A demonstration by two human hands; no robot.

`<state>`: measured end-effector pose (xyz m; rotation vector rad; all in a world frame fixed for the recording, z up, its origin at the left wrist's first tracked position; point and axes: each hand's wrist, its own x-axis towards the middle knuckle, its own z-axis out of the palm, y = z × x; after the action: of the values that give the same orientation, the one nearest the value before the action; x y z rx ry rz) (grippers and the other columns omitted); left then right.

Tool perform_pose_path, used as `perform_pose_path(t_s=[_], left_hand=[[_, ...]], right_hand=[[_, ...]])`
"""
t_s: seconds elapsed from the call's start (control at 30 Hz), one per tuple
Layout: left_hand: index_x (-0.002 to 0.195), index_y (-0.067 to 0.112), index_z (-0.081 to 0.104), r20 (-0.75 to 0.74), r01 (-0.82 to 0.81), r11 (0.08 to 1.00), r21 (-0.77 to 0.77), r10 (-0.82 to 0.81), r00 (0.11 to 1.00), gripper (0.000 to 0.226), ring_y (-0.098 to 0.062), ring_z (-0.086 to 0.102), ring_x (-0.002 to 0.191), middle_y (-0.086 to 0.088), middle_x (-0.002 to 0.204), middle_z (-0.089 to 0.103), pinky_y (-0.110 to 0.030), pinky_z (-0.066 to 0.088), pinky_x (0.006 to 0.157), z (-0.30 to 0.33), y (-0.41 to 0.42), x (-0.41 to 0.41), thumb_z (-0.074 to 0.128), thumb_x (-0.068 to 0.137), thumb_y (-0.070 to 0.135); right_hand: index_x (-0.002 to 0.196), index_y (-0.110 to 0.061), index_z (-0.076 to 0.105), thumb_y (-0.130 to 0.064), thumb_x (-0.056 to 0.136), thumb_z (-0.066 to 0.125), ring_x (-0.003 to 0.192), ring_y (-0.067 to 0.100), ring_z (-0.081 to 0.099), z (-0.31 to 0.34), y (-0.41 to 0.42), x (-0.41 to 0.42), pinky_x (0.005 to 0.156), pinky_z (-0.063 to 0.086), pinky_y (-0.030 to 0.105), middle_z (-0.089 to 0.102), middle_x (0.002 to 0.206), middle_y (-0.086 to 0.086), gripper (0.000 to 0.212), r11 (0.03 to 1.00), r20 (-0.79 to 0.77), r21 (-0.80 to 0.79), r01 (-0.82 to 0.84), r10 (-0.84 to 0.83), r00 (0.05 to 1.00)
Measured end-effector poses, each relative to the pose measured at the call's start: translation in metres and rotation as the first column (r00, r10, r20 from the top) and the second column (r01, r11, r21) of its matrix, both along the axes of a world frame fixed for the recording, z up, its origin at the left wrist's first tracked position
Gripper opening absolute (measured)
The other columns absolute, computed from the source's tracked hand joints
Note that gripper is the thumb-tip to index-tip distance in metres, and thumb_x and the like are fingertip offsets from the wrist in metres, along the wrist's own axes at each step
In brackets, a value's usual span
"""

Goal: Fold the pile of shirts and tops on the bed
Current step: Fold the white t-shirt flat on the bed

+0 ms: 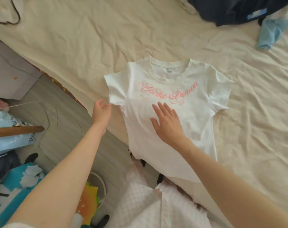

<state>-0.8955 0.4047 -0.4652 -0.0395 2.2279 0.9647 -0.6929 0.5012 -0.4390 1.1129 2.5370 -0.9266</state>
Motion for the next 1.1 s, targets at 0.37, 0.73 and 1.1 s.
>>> perform_pose_path(t_s=[0.37,0.73,1.1], left_hand=[[0.123,0.011,0.053,-0.048,0.492,0.867,-0.081,-0.496,0.867,0.04,-0.021,0.052,0.115,-0.005,0.12,0.056,-0.032,0.042,0.097,-0.026,0.076,-0.097,0.062,0.088,0.027],[0.083,0.013,0.055,0.217,0.242,0.96,0.143,-0.269,0.938,0.01,-0.008,0.063,0.059,-0.004,0.078,0.061,-0.024,0.057,0.06,0.007,0.056,-0.104,0.057,0.091,0.008],[0.098,0.018,0.065,0.081,0.651,0.707,0.277,-0.692,0.717,0.009,-0.006,0.063,0.074,0.005,0.081,0.067,-0.018,0.048,0.078,0.043,0.103,-0.011,0.059,0.091,0.018]], right_hand=[[0.149,-0.008,0.02,-0.029,0.097,0.048,0.147,0.026,0.006,-0.039,-0.027,-0.123,0.119,0.009,0.038,0.015,0.158,0.01,0.062,0.992,-0.053,-0.095,-0.085,0.08,0.995],[0.08,-0.01,0.062,-0.014,0.067,0.078,0.108,0.032,0.061,-0.061,-0.043,-0.149,0.082,0.051,0.041,0.066,0.109,0.009,0.021,0.955,-0.06,0.277,0.102,-0.089,0.994],[0.097,-0.018,0.056,-0.009,0.093,0.052,0.099,0.016,0.061,-0.019,-0.031,-0.054,0.086,0.053,0.032,0.063,0.109,0.005,0.011,0.197,0.159,-0.718,0.668,-0.887,0.433]])
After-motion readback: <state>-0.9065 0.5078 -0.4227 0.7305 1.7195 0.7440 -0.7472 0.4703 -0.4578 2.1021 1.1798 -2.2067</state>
